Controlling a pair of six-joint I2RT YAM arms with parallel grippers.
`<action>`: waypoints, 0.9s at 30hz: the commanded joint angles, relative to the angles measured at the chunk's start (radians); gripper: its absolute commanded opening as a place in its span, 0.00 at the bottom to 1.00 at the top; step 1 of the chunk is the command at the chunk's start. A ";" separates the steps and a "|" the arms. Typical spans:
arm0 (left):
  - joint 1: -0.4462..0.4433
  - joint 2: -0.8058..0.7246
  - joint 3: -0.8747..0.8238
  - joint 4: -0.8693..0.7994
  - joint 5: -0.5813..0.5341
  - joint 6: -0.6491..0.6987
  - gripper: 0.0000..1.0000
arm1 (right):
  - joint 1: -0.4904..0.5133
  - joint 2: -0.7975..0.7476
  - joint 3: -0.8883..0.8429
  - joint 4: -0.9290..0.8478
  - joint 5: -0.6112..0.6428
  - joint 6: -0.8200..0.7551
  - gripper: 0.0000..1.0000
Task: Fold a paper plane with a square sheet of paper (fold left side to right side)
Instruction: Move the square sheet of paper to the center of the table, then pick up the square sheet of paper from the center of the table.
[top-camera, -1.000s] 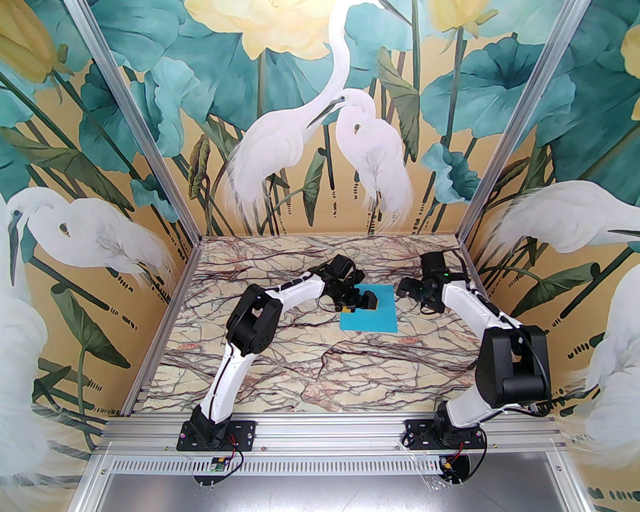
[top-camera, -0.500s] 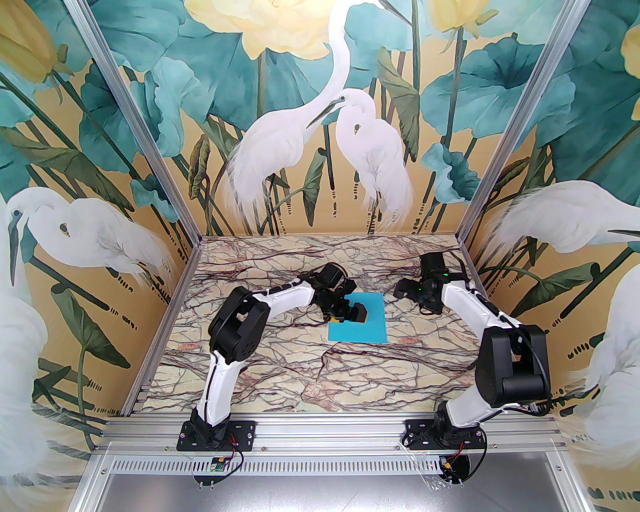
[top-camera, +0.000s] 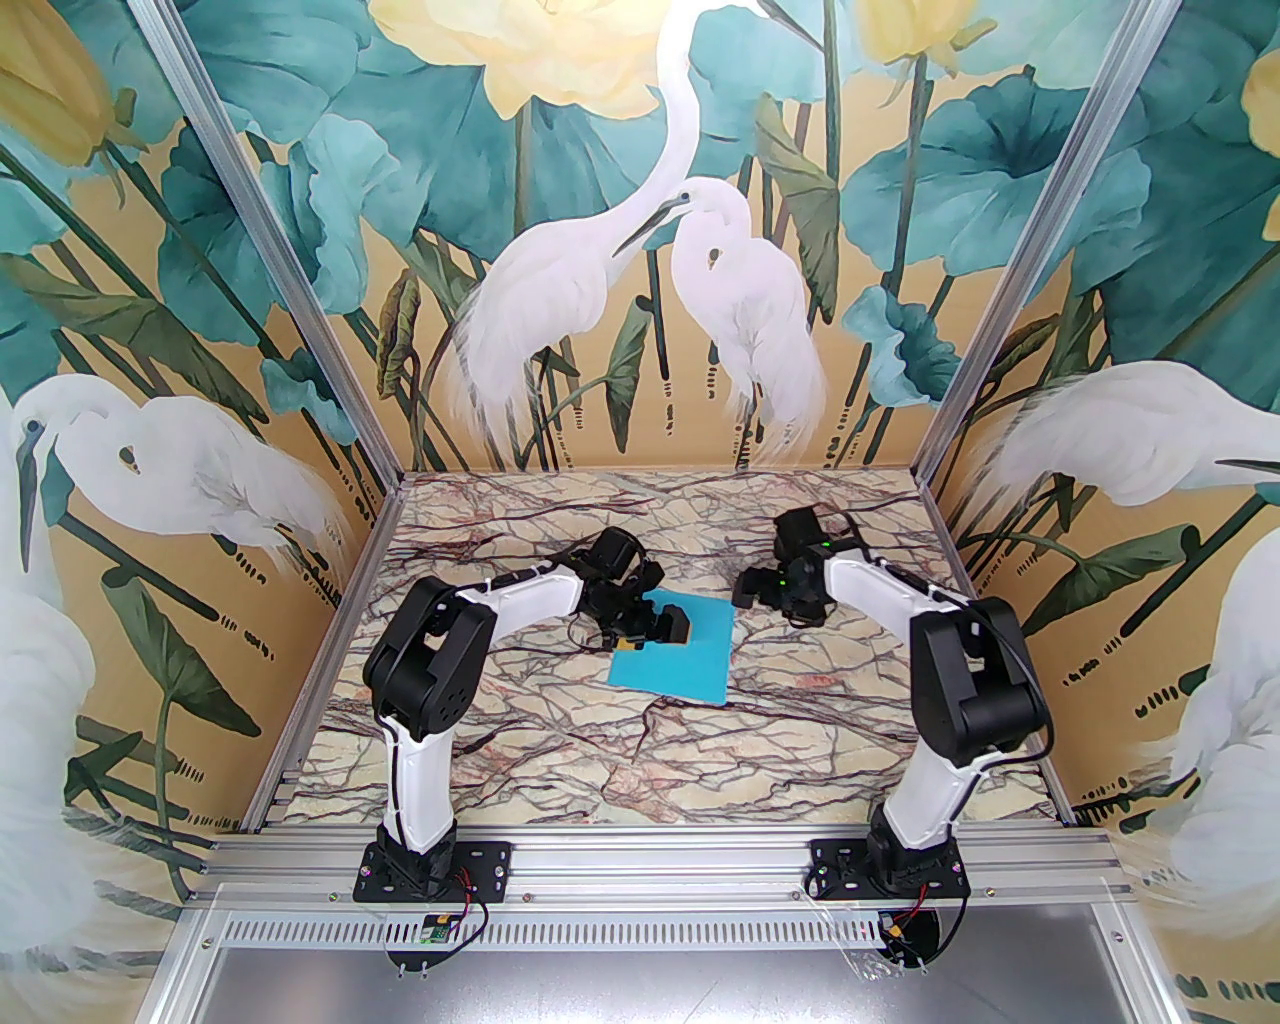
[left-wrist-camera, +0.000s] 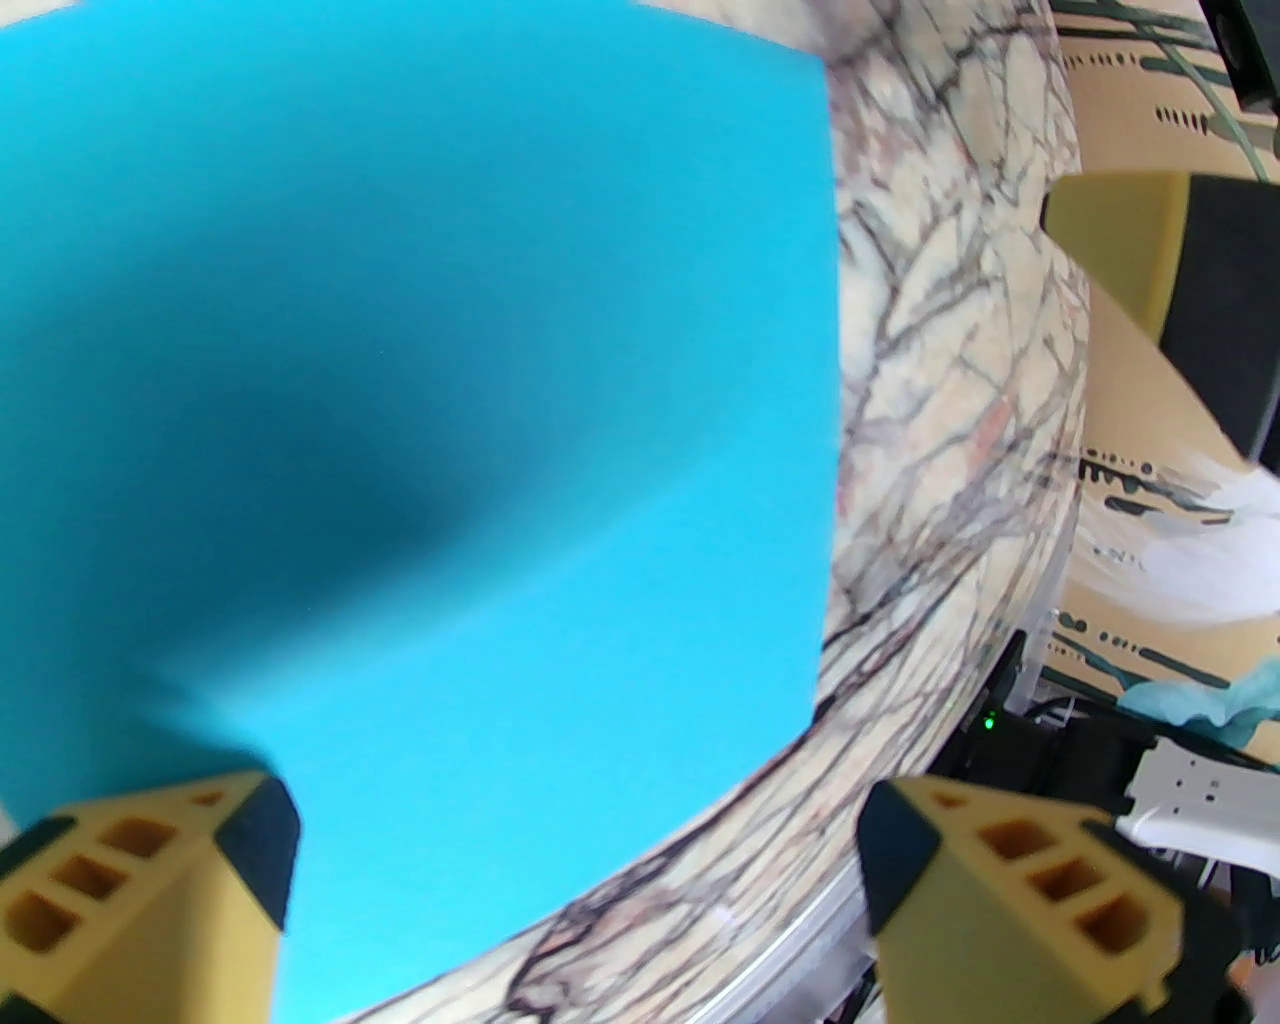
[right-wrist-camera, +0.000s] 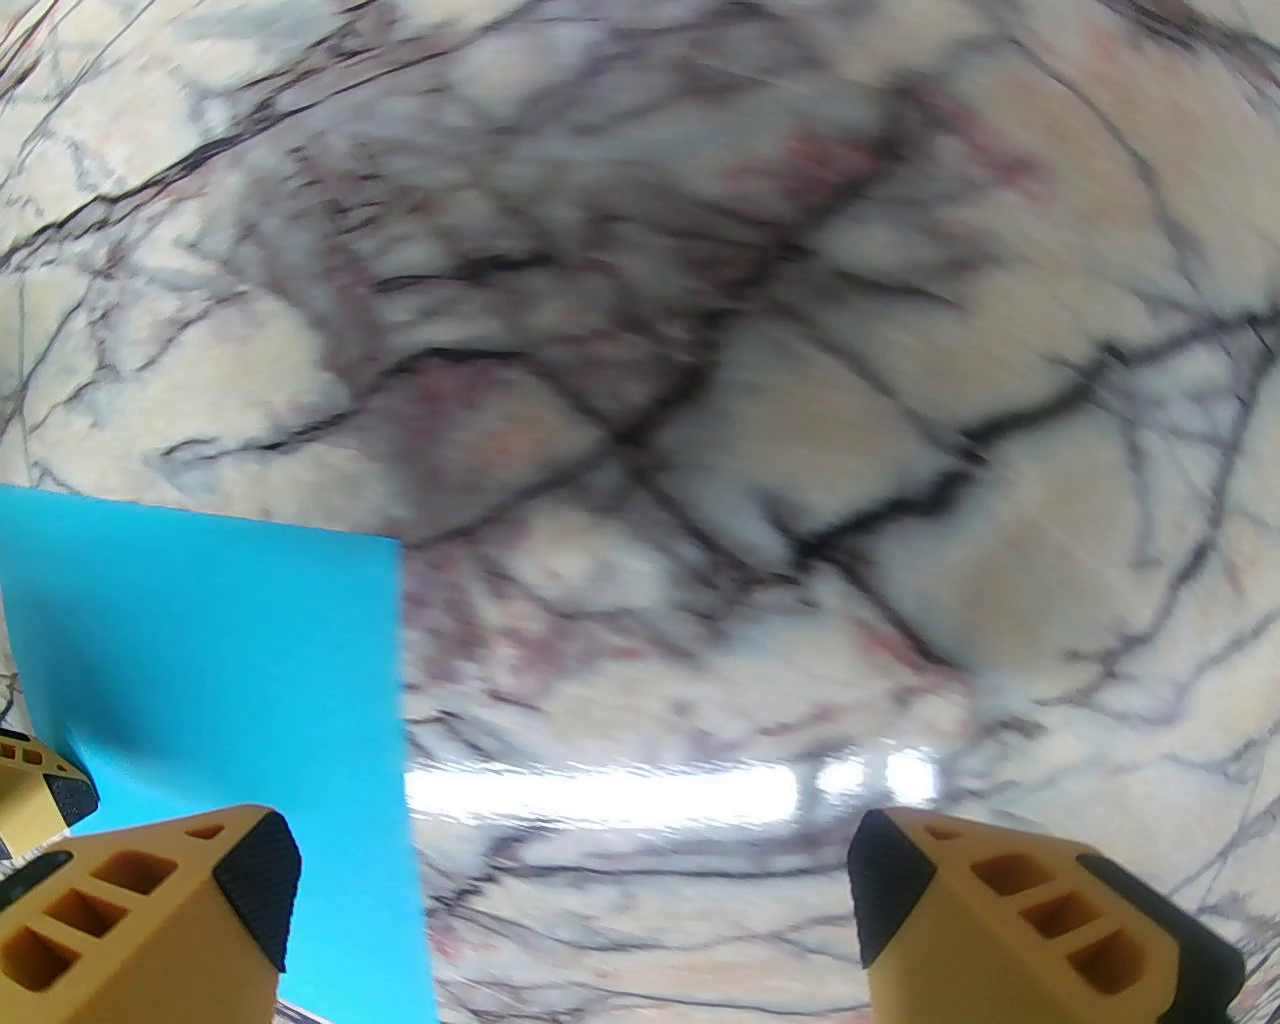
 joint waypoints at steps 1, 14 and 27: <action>0.005 -0.079 -0.038 -0.002 -0.019 -0.035 0.98 | 0.038 0.056 0.084 -0.036 0.017 0.005 0.96; 0.003 -0.119 -0.238 0.101 0.048 -0.119 0.82 | 0.151 0.264 0.312 -0.134 0.059 -0.023 0.98; 0.003 -0.099 -0.233 0.072 -0.018 -0.086 0.82 | 0.193 0.336 0.308 -0.153 0.015 -0.036 0.97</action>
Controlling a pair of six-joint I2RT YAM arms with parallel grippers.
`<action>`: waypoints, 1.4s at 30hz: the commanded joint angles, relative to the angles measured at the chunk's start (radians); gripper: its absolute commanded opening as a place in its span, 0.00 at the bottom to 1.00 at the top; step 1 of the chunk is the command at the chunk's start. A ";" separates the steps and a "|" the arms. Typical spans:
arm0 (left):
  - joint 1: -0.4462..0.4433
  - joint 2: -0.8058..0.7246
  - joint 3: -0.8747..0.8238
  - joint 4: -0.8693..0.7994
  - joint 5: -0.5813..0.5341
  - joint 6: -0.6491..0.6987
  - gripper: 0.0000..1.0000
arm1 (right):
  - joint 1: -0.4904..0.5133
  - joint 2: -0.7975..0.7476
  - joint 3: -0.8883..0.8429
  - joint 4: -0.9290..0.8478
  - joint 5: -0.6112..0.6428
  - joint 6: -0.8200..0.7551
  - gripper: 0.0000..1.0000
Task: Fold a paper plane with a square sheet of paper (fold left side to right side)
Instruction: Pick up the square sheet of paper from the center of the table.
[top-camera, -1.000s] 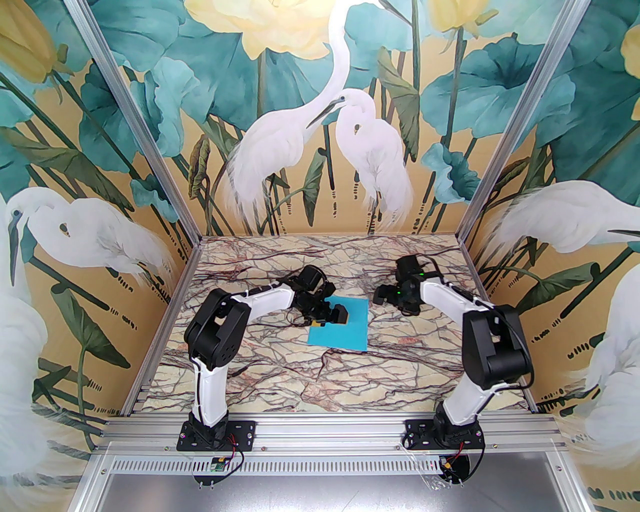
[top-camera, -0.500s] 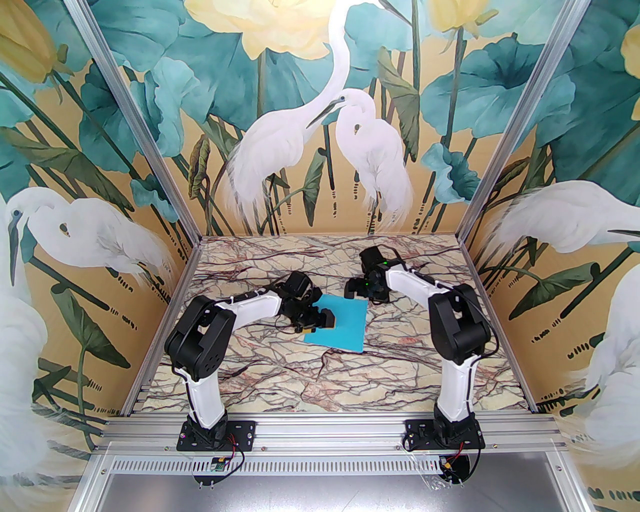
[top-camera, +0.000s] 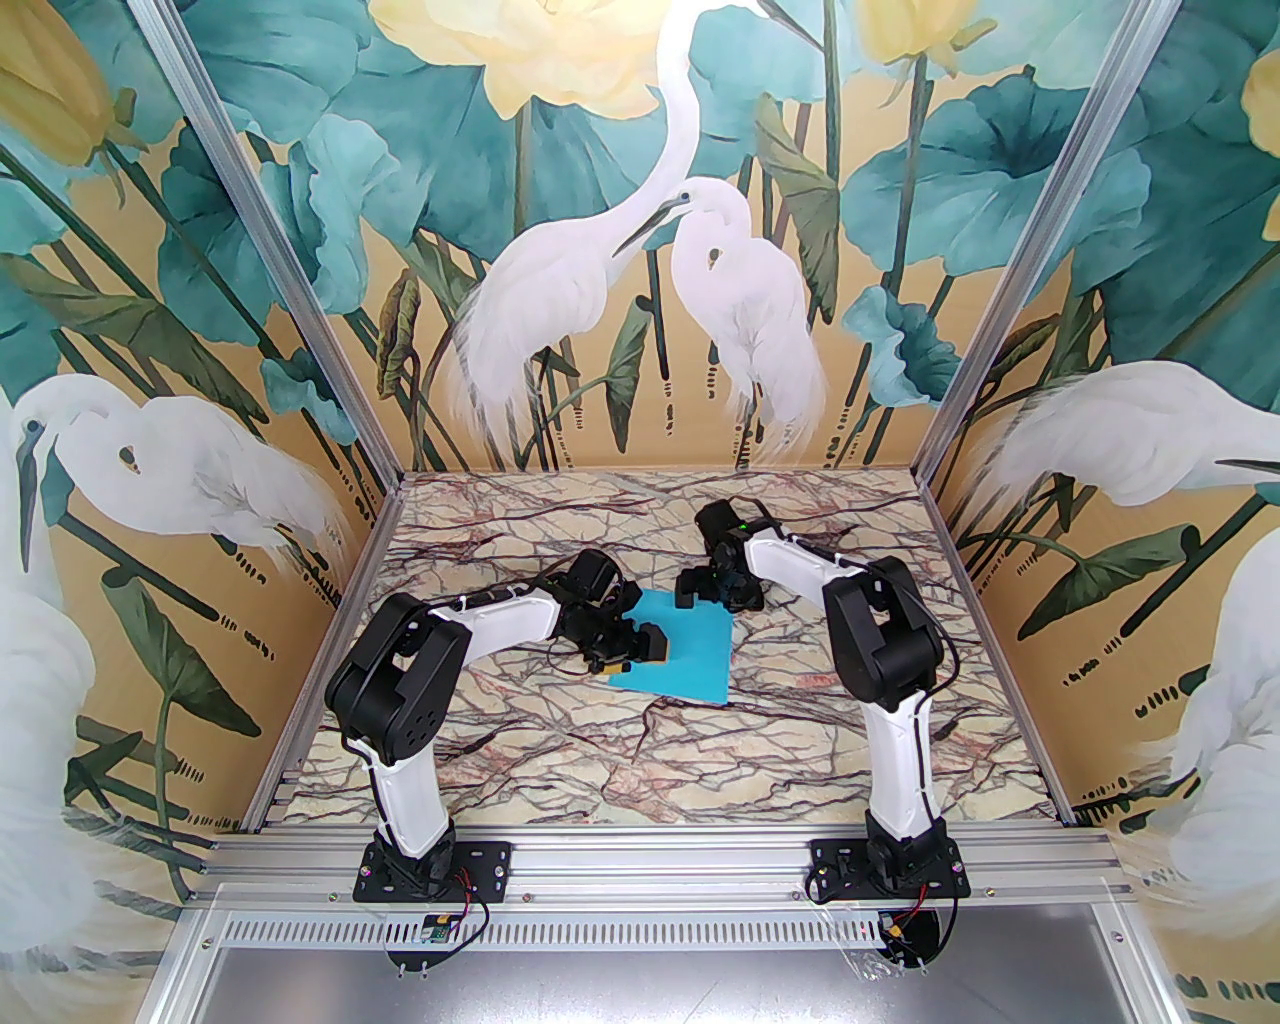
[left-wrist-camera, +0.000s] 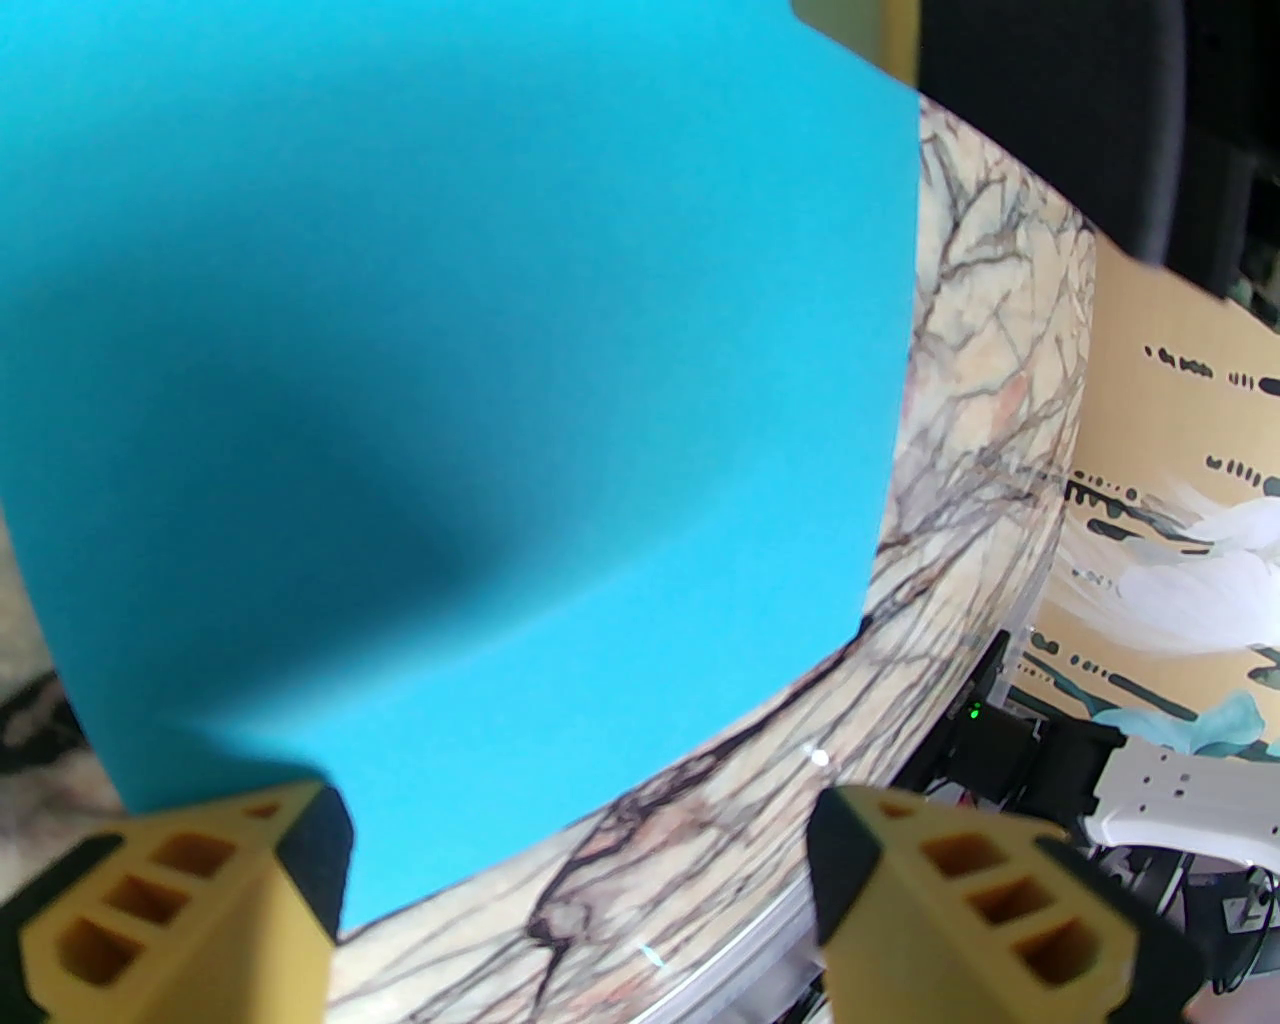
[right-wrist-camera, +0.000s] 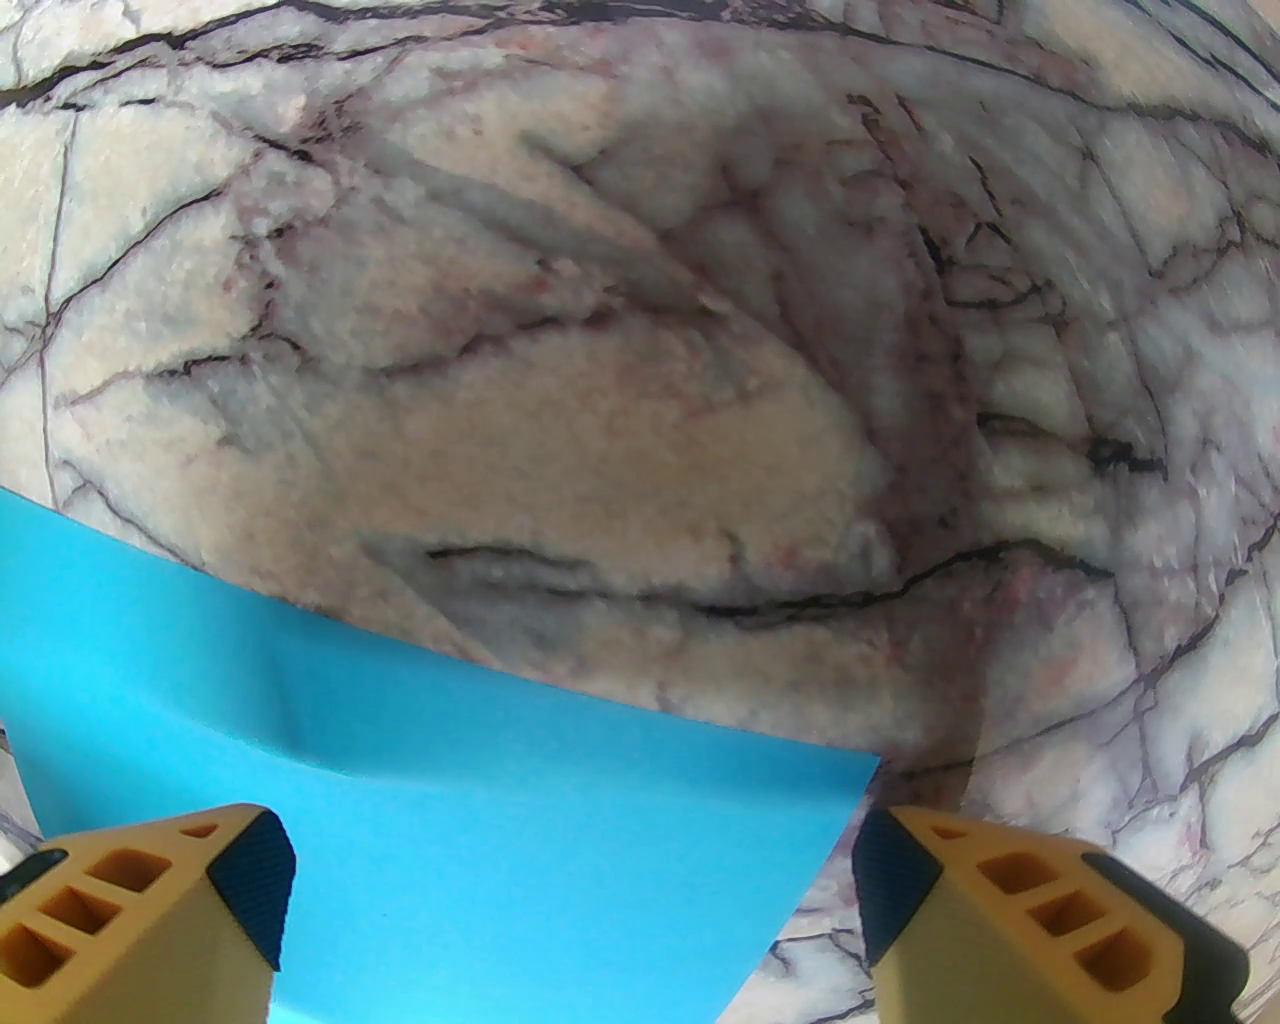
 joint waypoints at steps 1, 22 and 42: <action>-0.004 0.014 -0.011 -0.032 -0.047 0.016 0.82 | 0.032 0.041 -0.007 -0.029 -0.049 -0.012 0.96; 0.001 -0.035 -0.025 0.082 -0.041 -0.050 0.86 | 0.089 -0.004 -0.015 -0.025 -0.105 -0.001 0.57; 0.385 -0.464 -0.127 0.269 0.234 -0.078 0.94 | -0.036 -0.288 -0.116 0.100 -0.440 -0.072 0.18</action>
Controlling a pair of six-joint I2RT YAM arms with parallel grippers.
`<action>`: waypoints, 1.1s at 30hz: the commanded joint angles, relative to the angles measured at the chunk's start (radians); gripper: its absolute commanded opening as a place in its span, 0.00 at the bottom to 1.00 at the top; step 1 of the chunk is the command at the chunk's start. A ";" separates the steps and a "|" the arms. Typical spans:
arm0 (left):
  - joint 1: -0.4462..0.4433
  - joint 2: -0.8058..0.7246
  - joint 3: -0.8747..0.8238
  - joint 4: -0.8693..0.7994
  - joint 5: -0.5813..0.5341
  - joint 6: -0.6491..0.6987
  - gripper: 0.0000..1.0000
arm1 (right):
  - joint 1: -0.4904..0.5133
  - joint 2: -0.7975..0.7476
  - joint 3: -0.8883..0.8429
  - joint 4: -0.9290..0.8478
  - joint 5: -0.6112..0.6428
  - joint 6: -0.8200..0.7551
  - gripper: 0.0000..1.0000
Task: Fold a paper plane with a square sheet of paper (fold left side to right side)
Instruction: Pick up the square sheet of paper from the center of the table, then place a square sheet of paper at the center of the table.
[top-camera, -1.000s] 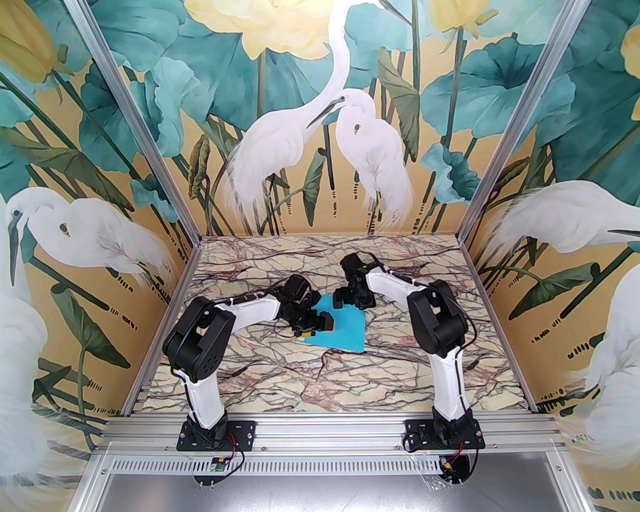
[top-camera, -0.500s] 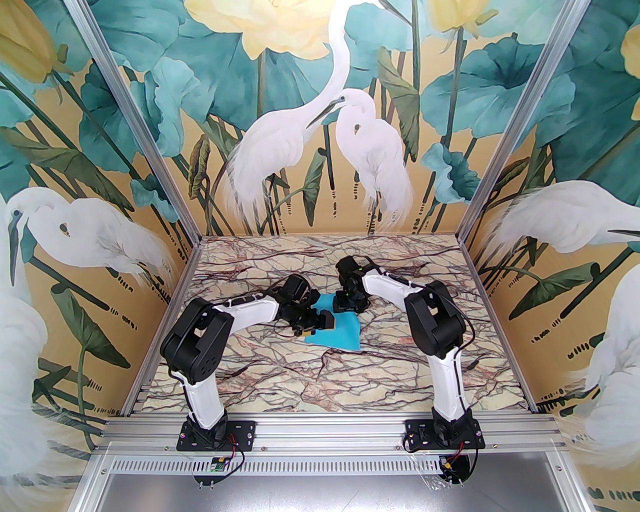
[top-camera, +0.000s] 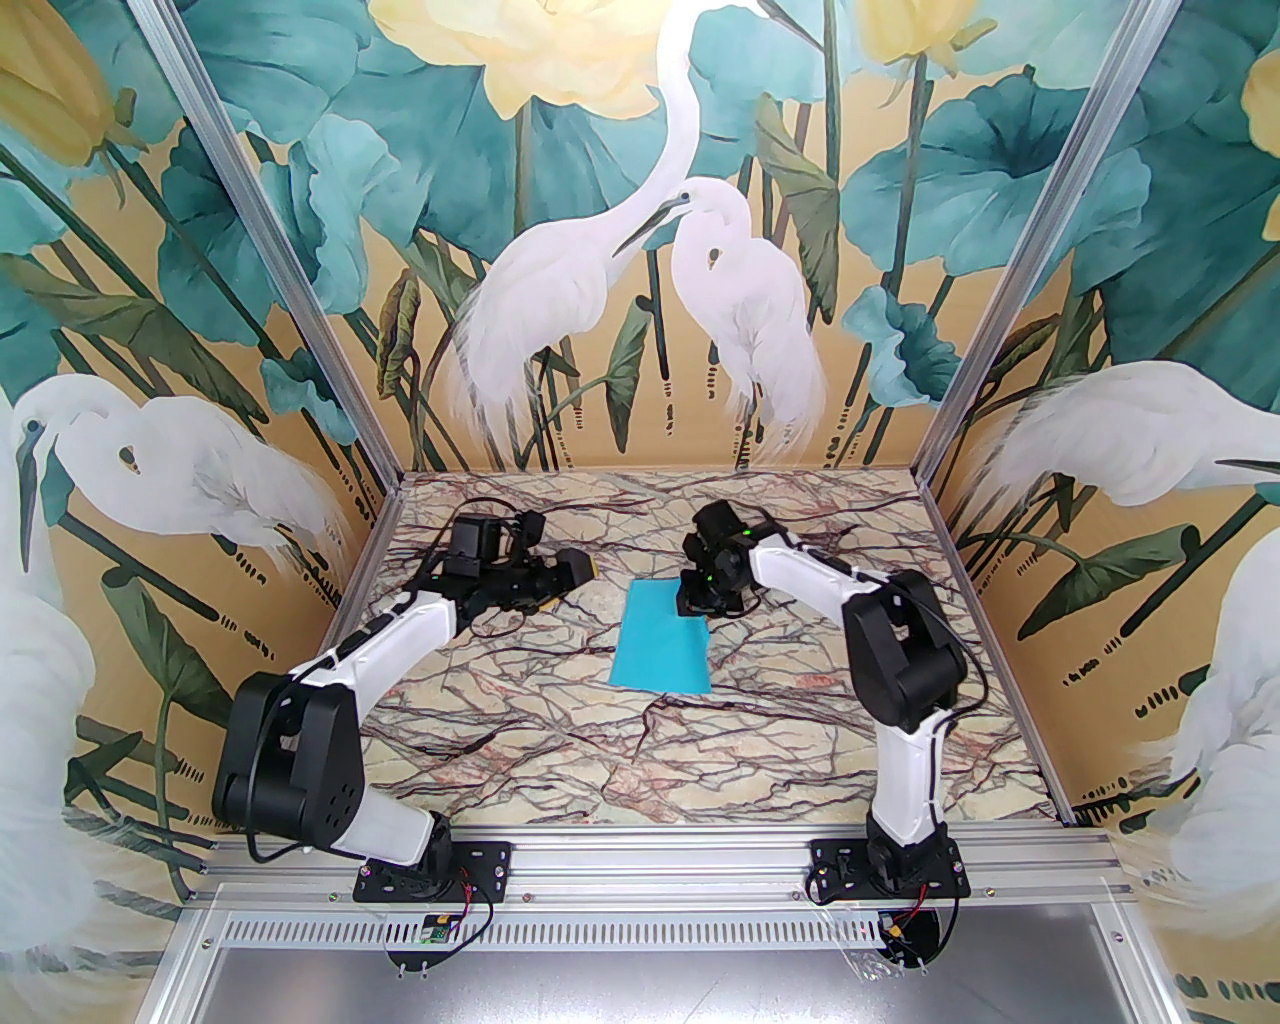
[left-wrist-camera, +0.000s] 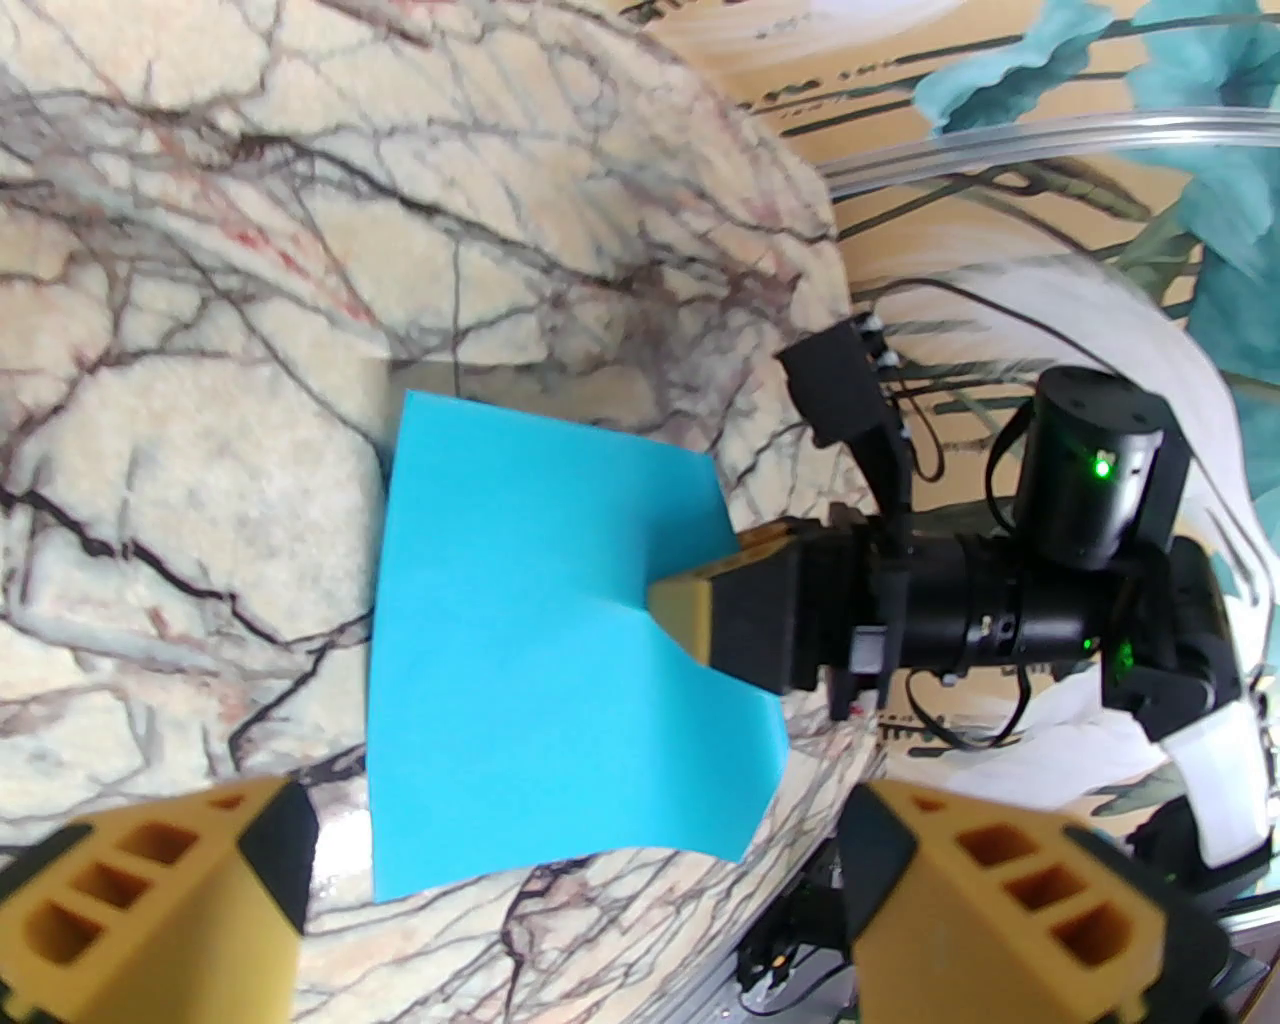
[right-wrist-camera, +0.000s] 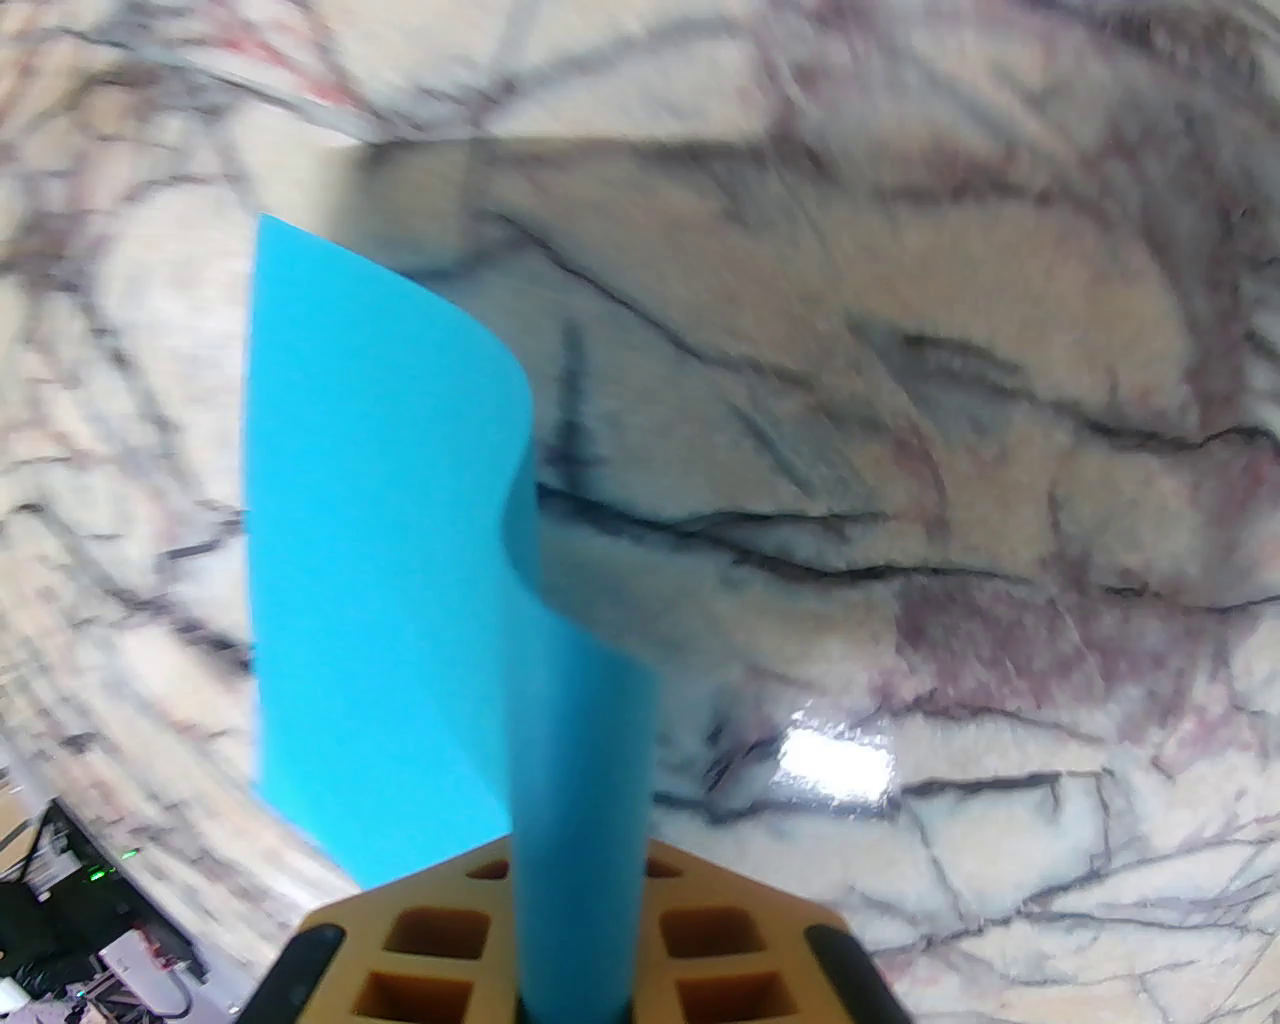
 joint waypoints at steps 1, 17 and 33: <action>0.010 -0.077 0.026 0.054 0.126 0.001 0.94 | -0.046 -0.124 -0.018 0.047 -0.159 -0.060 0.18; -0.025 -0.098 0.268 0.263 0.476 -0.105 0.99 | -0.170 -0.376 0.208 0.067 -0.738 -0.102 0.17; -0.150 0.025 0.405 0.354 0.514 -0.099 0.99 | -0.100 -0.398 0.423 0.111 -0.867 -0.029 0.16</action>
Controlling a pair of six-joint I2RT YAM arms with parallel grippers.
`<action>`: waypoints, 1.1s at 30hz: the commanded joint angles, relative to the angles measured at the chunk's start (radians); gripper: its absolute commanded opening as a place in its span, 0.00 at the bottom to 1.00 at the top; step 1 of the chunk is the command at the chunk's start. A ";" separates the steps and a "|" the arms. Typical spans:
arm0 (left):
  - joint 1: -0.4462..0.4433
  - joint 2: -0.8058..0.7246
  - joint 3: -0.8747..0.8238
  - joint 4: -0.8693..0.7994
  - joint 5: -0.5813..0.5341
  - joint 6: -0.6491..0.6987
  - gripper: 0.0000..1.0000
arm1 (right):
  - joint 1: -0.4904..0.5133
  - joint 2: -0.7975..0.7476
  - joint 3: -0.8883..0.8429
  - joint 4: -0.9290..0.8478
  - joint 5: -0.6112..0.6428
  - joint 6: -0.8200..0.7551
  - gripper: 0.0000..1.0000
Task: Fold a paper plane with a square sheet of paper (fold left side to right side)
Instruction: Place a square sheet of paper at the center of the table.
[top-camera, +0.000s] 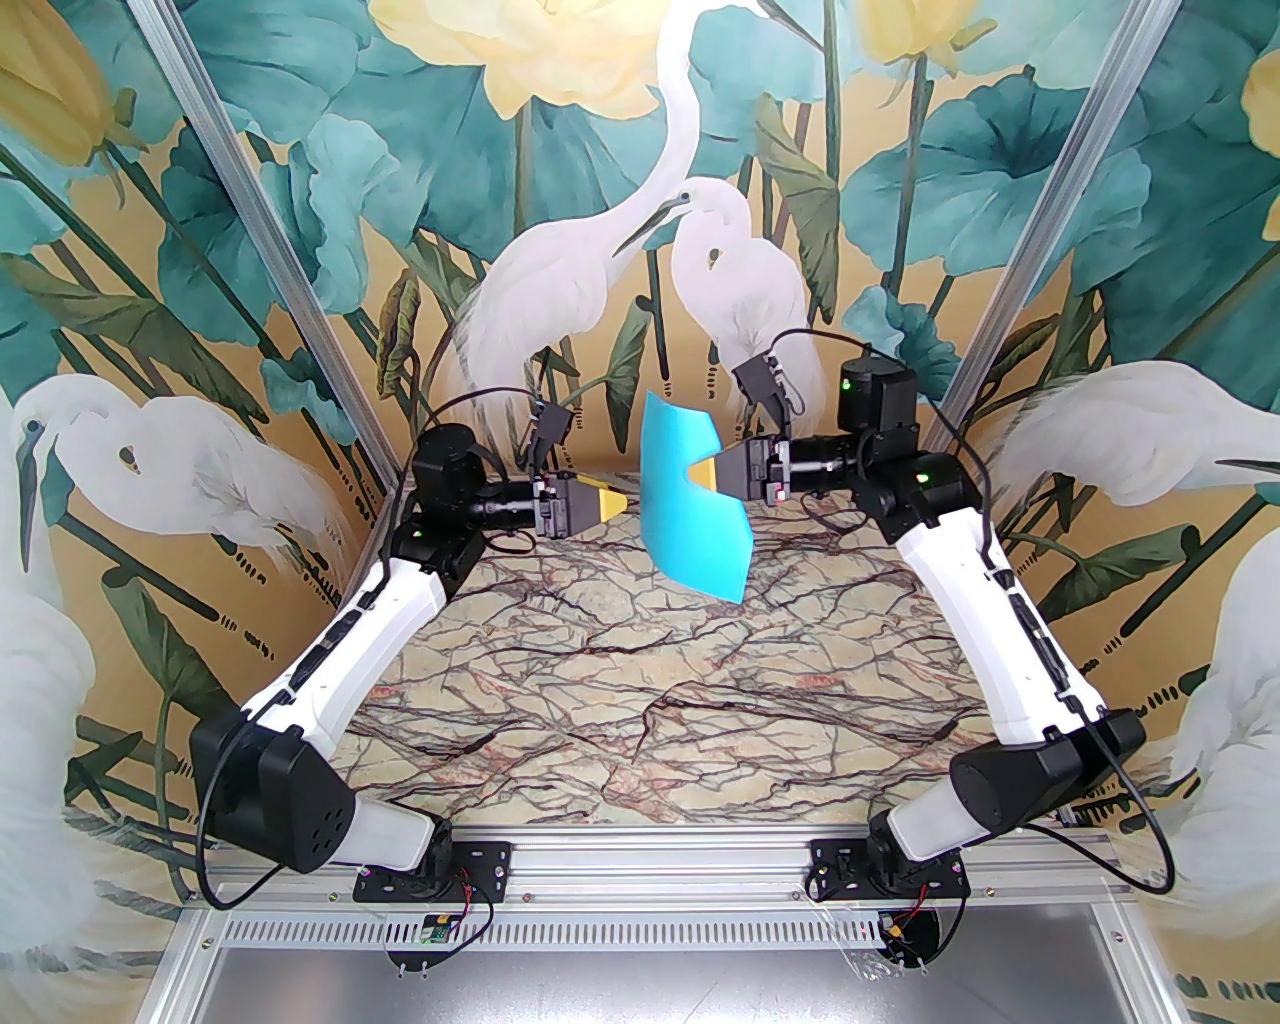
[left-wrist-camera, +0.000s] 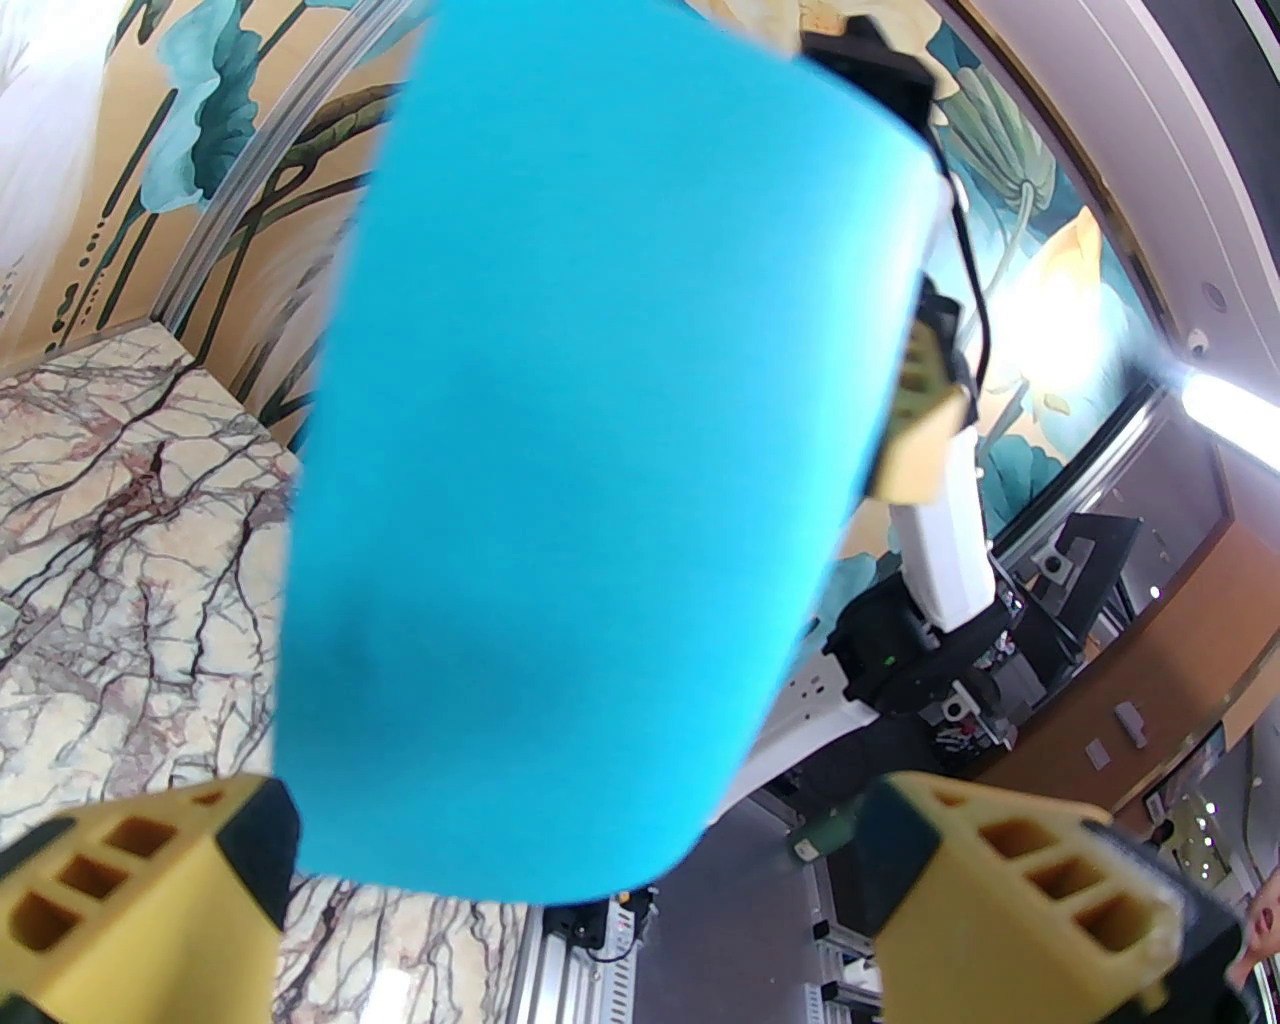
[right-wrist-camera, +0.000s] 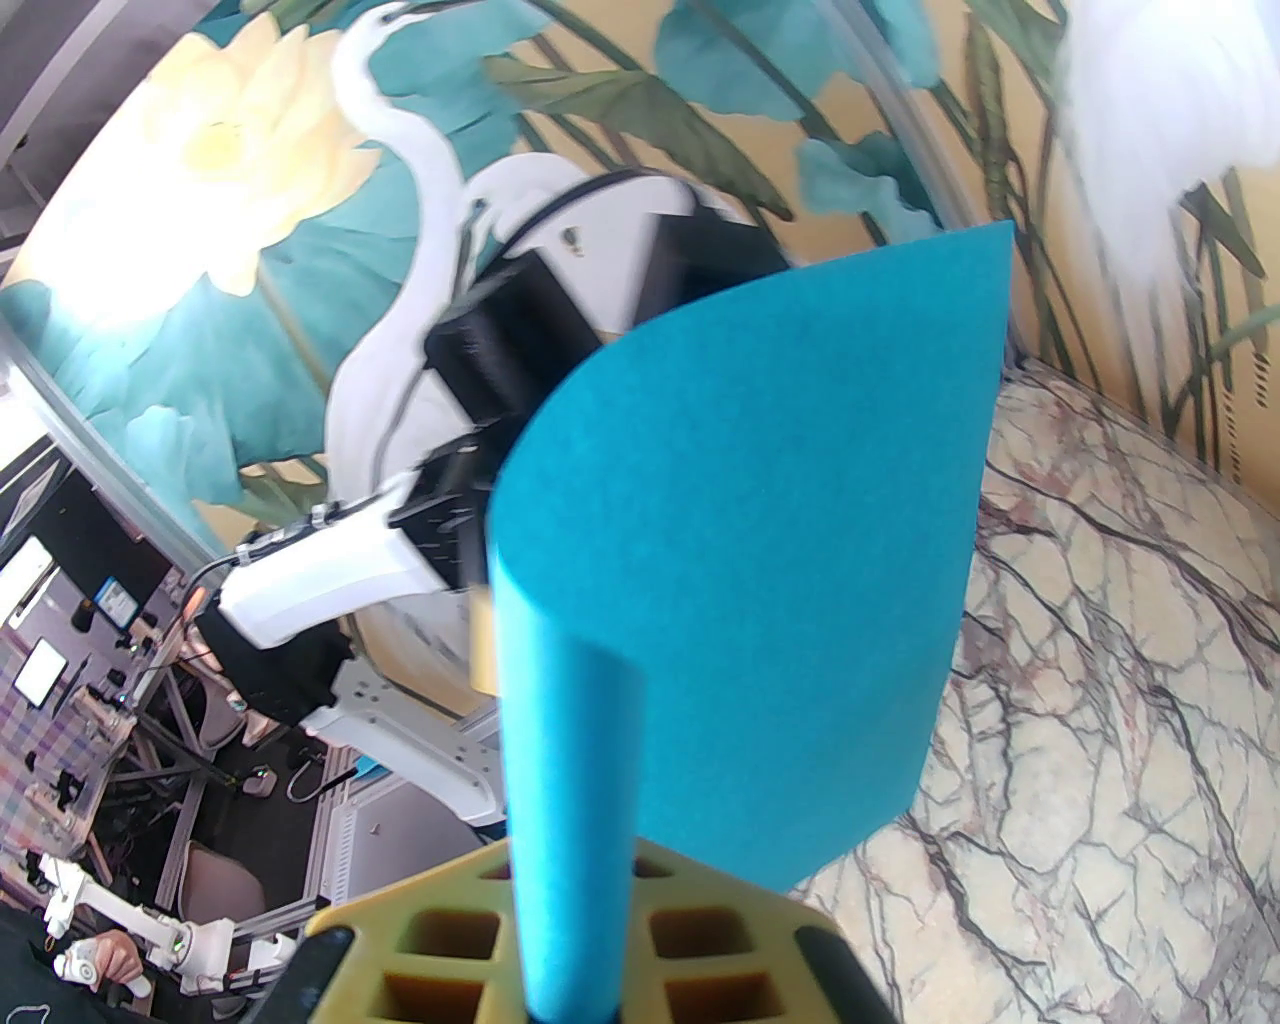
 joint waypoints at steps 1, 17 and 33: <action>-0.023 0.026 0.033 0.072 0.043 -0.025 0.99 | 0.023 -0.018 0.030 0.022 -0.039 0.029 0.16; -0.047 0.015 0.031 0.161 0.075 -0.079 0.80 | -0.004 -0.046 0.013 0.018 0.028 0.016 0.16; -0.047 -0.022 0.014 0.032 0.043 0.010 0.31 | -0.067 -0.056 -0.068 0.008 0.097 -0.002 0.17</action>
